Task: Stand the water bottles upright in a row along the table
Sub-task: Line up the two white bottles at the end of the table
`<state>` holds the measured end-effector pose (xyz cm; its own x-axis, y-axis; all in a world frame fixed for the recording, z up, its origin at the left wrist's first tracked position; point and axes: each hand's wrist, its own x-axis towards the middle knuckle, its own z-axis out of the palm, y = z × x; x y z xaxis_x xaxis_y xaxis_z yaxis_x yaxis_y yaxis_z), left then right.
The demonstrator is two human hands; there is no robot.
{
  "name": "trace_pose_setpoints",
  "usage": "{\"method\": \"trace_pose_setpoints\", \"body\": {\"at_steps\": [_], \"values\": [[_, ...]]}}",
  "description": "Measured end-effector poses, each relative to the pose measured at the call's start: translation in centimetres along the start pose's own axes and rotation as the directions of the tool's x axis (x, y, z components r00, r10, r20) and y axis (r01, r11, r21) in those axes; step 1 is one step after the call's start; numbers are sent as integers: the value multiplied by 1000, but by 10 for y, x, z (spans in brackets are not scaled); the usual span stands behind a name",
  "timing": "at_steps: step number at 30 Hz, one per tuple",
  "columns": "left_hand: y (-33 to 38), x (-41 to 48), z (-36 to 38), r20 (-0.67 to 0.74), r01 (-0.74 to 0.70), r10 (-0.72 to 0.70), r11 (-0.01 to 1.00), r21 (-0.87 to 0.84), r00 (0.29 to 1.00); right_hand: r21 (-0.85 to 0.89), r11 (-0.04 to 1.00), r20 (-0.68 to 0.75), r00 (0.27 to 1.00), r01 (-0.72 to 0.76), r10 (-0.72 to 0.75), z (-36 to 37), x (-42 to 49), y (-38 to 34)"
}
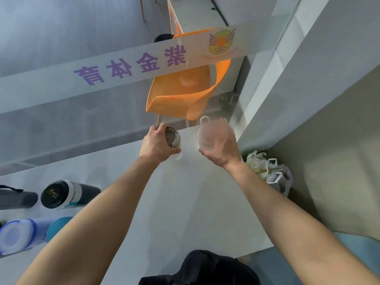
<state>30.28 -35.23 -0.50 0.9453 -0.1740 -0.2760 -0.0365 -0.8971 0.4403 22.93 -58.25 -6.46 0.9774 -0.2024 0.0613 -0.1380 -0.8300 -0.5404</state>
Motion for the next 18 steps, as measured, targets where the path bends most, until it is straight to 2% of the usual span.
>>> {"method": "trace_pose_setpoints", "body": {"at_steps": [4,7,11,18], "values": [[10,3,3,-8,16,-16,1000,5,1000,96,992,-74,993,-85,92,2,-1,-2],[12,5,5,-24,24,-24,1000,7,999,93,990,-111,987,-103,114,-3,5,3],[13,7,8,-52,39,-40,999,-18,998,91,975,-118,970,-204,214,-9,25,17],[42,23,19,-80,19,-25,997,-79,996,21,982,-134,973,-187,188,-6,36,20]]}}
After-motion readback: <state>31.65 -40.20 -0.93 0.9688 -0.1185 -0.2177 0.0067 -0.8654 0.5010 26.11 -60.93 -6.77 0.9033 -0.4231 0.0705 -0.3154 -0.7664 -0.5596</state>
